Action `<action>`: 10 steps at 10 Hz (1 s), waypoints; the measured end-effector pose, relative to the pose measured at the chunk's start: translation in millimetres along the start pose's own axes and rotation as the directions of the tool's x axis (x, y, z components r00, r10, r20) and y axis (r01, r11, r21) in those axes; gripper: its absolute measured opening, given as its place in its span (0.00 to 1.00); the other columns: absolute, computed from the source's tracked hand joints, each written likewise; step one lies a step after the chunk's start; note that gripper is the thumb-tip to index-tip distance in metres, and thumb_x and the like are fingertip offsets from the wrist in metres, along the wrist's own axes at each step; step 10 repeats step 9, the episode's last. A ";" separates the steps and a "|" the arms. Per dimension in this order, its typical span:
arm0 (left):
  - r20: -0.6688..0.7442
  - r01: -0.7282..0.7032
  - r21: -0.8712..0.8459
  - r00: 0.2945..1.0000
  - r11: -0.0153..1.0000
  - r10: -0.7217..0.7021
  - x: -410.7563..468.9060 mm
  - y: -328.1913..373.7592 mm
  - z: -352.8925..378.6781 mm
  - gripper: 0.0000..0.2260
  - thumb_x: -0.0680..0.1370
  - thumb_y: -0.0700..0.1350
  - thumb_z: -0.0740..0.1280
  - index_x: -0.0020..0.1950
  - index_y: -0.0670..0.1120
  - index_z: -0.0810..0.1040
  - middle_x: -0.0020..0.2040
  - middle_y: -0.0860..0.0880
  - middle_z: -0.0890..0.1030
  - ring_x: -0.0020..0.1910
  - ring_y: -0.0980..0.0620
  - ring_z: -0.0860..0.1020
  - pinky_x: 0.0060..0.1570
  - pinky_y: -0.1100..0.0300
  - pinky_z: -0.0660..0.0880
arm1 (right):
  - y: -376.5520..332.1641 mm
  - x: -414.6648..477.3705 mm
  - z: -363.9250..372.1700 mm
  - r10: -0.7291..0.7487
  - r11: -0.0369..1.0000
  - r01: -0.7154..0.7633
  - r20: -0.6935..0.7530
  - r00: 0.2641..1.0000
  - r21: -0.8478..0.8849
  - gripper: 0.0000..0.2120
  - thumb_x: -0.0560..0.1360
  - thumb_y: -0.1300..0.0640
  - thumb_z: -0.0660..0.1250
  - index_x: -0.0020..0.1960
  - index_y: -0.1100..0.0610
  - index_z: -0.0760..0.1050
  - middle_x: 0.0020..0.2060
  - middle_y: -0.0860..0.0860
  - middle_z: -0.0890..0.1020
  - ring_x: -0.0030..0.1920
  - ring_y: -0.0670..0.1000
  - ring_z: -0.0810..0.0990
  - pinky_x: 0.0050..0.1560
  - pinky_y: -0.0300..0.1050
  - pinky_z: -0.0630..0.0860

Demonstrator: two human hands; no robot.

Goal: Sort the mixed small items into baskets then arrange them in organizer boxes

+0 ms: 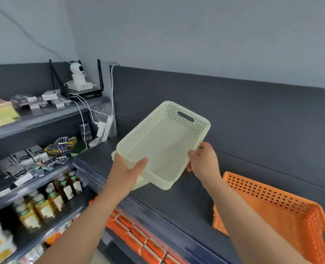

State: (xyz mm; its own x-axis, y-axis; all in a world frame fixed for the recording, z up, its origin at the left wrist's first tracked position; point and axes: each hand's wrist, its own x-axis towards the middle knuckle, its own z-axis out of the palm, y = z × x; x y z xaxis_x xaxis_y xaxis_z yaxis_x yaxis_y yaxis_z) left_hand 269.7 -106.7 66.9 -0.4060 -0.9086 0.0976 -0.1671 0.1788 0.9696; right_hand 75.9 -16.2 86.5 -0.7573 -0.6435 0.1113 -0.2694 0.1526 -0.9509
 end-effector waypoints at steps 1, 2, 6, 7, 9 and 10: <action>0.021 0.027 -0.098 0.999 0.995 -0.025 56.6 -4.1 -33.8 0.20 0.78 0.37 0.61 0.65 0.53 0.61 0.56 0.56 0.73 0.55 0.52 0.75 0.41 0.54 0.80 | -11.2 22.2 57.1 0.021 0.999 -0.023 0.044 0.999 0.037 0.20 0.76 0.61 0.63 0.66 0.56 0.63 0.47 0.57 0.81 0.25 0.46 0.80 0.27 0.37 0.75; 0.010 0.090 -0.097 0.996 0.991 -0.089 114.0 -21.0 -65.2 0.25 0.77 0.37 0.59 0.71 0.51 0.57 0.63 0.50 0.71 0.61 0.46 0.72 0.36 0.55 0.80 | -18.2 46.0 97.1 0.053 0.996 -0.058 0.075 0.996 0.066 0.21 0.73 0.58 0.68 0.63 0.56 0.64 0.47 0.55 0.80 0.28 0.46 0.81 0.32 0.37 0.78; 0.068 0.294 0.088 0.951 0.952 -0.300 221.0 -79.4 -87.8 0.13 0.81 0.42 0.55 0.64 0.48 0.57 0.61 0.44 0.72 0.56 0.42 0.75 0.32 0.52 0.80 | 6.8 112.4 144.4 0.214 0.972 -0.206 0.071 0.974 -0.110 0.25 0.68 0.57 0.73 0.59 0.58 0.63 0.52 0.58 0.79 0.38 0.51 0.85 0.48 0.51 0.81; 0.114 0.333 0.138 0.930 0.933 -0.349 229.8 -94.2 -81.2 0.17 0.81 0.46 0.57 0.68 0.44 0.58 0.63 0.42 0.72 0.57 0.41 0.75 0.36 0.51 0.81 | 13.8 113.1 144.3 0.289 0.932 -0.257 0.093 0.953 -0.256 0.29 0.70 0.54 0.72 0.64 0.60 0.62 0.60 0.57 0.73 0.44 0.51 0.84 0.34 0.40 0.79; 0.056 0.307 0.299 0.939 0.903 -0.338 229.7 -106.0 -75.1 0.25 0.80 0.56 0.57 0.70 0.41 0.62 0.63 0.43 0.73 0.57 0.45 0.74 0.53 0.51 0.77 | 21.2 105.6 133.5 0.268 0.879 -0.186 0.133 0.954 -0.439 0.36 0.75 0.50 0.68 0.74 0.61 0.55 0.69 0.56 0.63 0.57 0.54 0.75 0.45 0.42 0.73; 0.056 0.307 0.299 0.939 0.903 -0.338 229.7 -106.0 -75.1 0.25 0.80 0.56 0.57 0.70 0.41 0.62 0.63 0.43 0.73 0.57 0.45 0.74 0.53 0.51 0.77 | 21.2 105.6 133.5 0.268 0.879 -0.186 0.133 0.954 -0.439 0.36 0.75 0.50 0.68 0.74 0.61 0.55 0.69 0.56 0.63 0.57 0.54 0.75 0.45 0.42 0.73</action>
